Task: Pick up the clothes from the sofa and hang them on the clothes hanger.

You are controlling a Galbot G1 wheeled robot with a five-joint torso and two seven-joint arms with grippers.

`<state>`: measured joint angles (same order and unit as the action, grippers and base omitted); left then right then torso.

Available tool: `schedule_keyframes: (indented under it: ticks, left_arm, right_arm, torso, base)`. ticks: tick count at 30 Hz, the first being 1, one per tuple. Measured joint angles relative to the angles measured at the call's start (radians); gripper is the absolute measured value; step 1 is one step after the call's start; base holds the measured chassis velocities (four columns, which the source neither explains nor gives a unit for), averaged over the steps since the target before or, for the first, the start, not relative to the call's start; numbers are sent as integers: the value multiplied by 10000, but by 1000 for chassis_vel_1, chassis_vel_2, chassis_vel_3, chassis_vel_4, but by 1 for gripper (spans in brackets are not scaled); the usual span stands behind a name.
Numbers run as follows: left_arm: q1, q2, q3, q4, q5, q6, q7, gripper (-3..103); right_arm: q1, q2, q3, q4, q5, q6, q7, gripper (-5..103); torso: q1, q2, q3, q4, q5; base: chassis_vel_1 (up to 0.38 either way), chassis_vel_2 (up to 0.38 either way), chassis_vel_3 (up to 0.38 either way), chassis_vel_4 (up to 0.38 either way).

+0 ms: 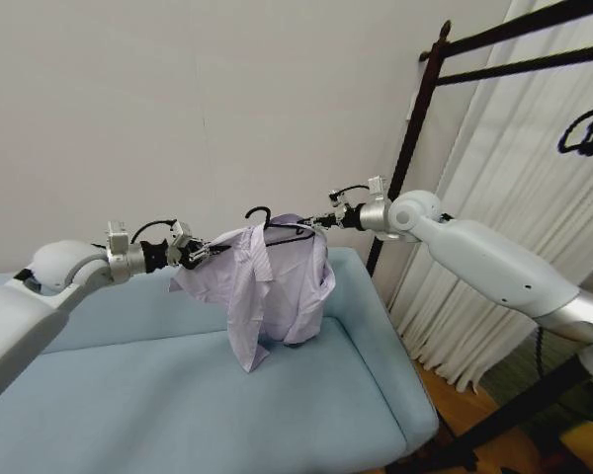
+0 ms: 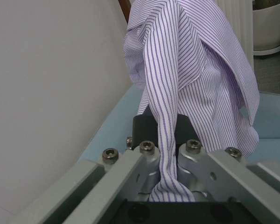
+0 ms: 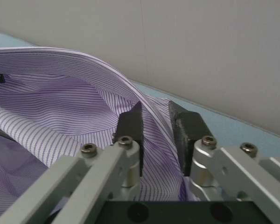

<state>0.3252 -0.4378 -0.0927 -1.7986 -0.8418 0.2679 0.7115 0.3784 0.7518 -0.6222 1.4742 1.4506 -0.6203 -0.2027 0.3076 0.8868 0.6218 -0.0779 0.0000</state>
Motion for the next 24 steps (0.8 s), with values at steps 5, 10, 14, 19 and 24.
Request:
schedule_keyframes:
  ticks: [5, 10, 14, 19, 24]
  left_arm:
    - [-11, 19, 0, -38, -36, -1, -9, 2]
    - [-53, 41, 0, -51, -77, -1, -11, 2]
    - [-65, 70, 0, -98, -115, 8, -26, 2]
    - [-22, 77, 0, -115, -117, 60, -45, 2]
    - [25, 11, 4, -149, -113, 211, -129, 2]
  right_arm:
    - [-61, -33, -1, 52, -94, 128, 84, 2]
    - [-66, -48, -10, 94, -123, 181, 170, 0]
    - [-66, -53, -25, 158, -220, 337, 302, 0]
    - [40, -12, -25, 152, -837, 1005, 474, 0]
    - [130, -31, -38, 244, -2049, 1773, 513, 0]
  torso:
    - [0, 0, 0, -1, 0]
    - [0, 1, 0, 0, 0]
    - [0, 0, 0, 0, 0]
    - [0, 0, 0, 0, 0]
    - [0, 0, 1, 1, -1]
  base:
    - [0, 0, 0, 0]
    - [0, 0, 0, 0]
    - [0, 0, 0, 0]
    - [0, 0, 0, 0]
    - [0, 0, 0, 0]
